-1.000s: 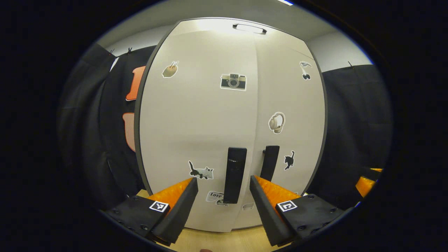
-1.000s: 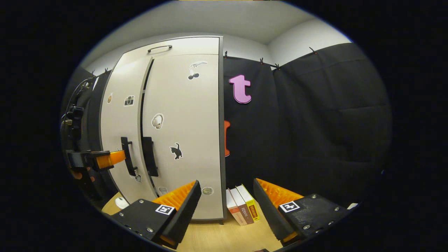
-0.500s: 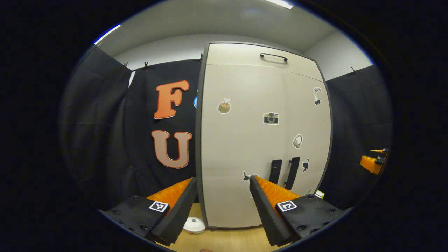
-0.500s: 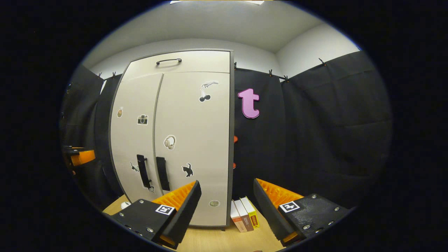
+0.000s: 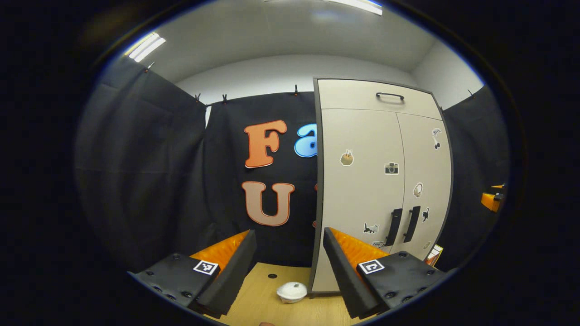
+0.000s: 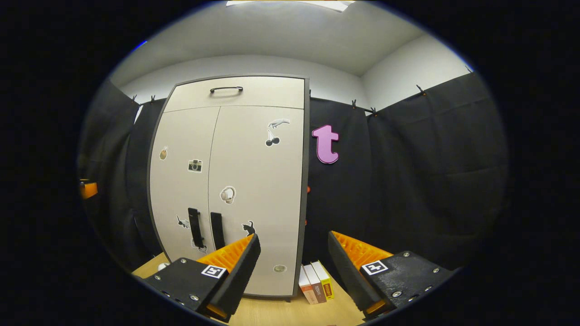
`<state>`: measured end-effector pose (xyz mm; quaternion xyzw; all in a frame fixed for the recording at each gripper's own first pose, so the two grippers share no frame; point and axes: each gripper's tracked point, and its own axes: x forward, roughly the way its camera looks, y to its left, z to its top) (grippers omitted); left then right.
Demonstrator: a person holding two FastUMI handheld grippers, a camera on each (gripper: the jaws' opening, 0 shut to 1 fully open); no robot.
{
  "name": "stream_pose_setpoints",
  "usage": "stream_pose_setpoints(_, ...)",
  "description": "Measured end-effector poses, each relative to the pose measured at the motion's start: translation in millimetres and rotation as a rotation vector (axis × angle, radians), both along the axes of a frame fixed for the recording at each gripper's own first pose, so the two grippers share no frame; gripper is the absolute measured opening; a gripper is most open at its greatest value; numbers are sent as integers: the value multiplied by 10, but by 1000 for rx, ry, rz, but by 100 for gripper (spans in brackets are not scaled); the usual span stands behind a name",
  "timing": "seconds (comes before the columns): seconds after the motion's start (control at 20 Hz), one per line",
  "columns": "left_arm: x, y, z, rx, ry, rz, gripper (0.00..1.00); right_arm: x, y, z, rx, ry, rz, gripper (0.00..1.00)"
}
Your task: Grab one shoe with the right hand and put it into the shoe cabinet, grab the other shoe with the left hand and put it into the shoe cabinet; then close the right door with the right hand and the left door with the left hand.
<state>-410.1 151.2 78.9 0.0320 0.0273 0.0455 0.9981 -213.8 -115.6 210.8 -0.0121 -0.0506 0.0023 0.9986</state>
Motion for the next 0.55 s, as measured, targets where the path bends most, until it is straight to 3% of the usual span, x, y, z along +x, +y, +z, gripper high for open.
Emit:
stream_pose_setpoints(0.15, -78, 178, 30, -33, -31, 33, 99, -22, -9, -10, -5, -10, 2, 93)
stream_pose_setpoints(0.35, -125, 297, -40, -50, -40, 60, 94, -50, 12, -35, -29, -35, 1, 93)
stream_pose_setpoints(0.4, -105, 293, -66, -54, -36, 62, 99, -47, 36, -54, -35, -36, 3, 93)
stream_pose_setpoints(0.5, -67, 250, -120, -58, -29, 53, 94, -33, 83, -104, -36, -32, 11, 93)
stream_pose_setpoints(0.55, -38, 217, -131, -55, -29, 47, 96, -28, 108, -137, -36, -28, 17, 93)
